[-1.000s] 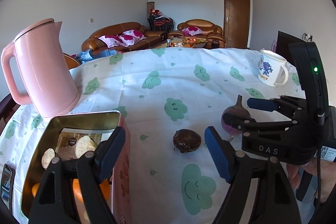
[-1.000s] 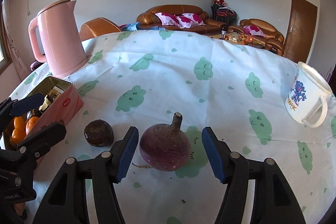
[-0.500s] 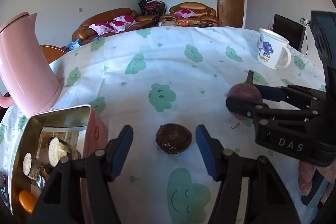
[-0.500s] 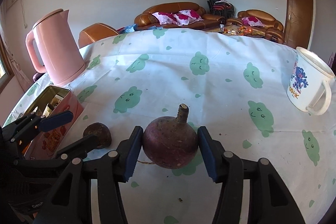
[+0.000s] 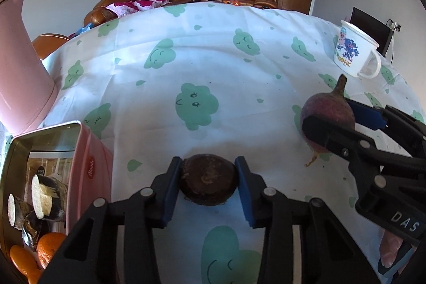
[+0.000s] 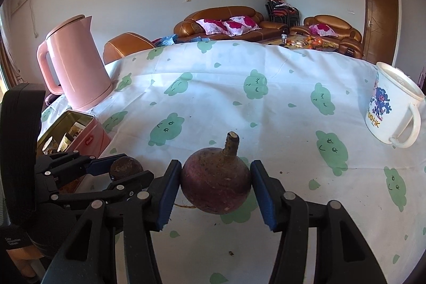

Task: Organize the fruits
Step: 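Grasp the brown fruit with the left tool while the right tool grasps the purple root, then carry the brown fruit with the left tool while the right tool carries the purple root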

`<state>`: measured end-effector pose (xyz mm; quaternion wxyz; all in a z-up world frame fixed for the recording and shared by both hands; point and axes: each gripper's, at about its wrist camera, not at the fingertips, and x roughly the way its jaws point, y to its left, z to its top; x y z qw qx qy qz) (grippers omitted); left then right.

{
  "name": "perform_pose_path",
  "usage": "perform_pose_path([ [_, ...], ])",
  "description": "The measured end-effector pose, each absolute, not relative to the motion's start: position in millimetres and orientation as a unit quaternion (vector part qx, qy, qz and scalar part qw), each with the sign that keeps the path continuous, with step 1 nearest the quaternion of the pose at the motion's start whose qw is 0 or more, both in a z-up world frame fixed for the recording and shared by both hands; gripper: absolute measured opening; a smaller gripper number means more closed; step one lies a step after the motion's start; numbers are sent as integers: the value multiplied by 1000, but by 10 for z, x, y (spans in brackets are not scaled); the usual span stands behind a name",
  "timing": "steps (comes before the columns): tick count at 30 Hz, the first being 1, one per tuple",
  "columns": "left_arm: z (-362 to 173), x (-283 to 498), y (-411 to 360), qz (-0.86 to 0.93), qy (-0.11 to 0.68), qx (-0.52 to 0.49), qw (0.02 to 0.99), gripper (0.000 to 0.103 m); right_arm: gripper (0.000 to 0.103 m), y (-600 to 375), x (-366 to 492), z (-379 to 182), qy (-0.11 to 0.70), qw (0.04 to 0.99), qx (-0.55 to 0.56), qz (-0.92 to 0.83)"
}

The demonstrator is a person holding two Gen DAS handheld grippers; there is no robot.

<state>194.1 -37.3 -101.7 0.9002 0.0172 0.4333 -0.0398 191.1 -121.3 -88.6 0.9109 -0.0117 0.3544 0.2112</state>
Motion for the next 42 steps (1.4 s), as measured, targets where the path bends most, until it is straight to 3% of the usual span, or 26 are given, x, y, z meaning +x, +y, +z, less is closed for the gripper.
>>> perform_pose_path([
  [42, -641, 1504, -378, -15, 290, 35, 956, 42, 55, -1178, 1529, -659, 244, 943, -43, 222],
])
